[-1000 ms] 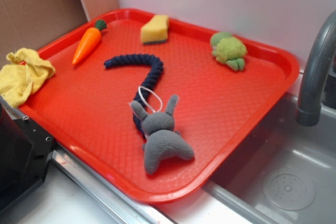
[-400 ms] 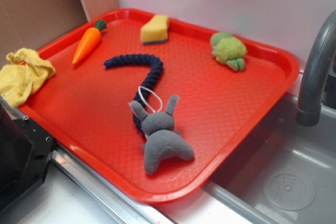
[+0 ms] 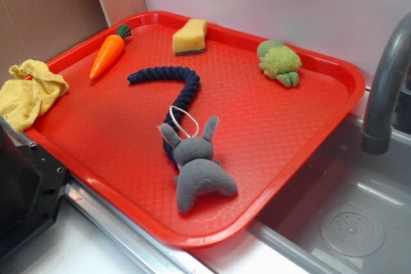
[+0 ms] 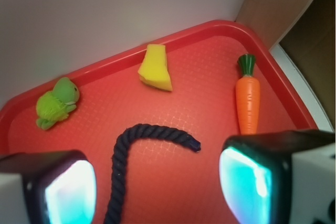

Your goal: Grab the green animal.

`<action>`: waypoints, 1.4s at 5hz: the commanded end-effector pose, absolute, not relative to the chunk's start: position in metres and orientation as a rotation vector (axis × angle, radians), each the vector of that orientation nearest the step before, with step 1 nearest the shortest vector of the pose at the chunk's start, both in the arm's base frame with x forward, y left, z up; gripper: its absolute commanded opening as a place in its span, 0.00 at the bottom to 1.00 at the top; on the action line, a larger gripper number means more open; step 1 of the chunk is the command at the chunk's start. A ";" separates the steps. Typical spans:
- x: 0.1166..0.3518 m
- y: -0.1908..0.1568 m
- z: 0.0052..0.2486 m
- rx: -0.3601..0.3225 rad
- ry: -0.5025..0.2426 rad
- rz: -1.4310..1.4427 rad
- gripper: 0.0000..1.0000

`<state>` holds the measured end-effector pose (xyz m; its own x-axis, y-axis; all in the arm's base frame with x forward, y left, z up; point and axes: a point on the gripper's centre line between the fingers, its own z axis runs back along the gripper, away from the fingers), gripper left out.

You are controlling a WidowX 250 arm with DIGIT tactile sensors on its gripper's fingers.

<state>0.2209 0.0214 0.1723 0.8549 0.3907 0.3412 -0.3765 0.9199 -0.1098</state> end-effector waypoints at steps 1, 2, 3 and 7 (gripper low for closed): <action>0.253 -0.011 0.164 0.052 -0.432 0.326 1.00; 0.268 -0.028 0.152 0.119 -0.456 0.305 1.00; 0.304 -0.047 0.119 0.160 -0.482 0.252 1.00; 0.350 -0.071 0.096 -0.124 -0.447 0.314 1.00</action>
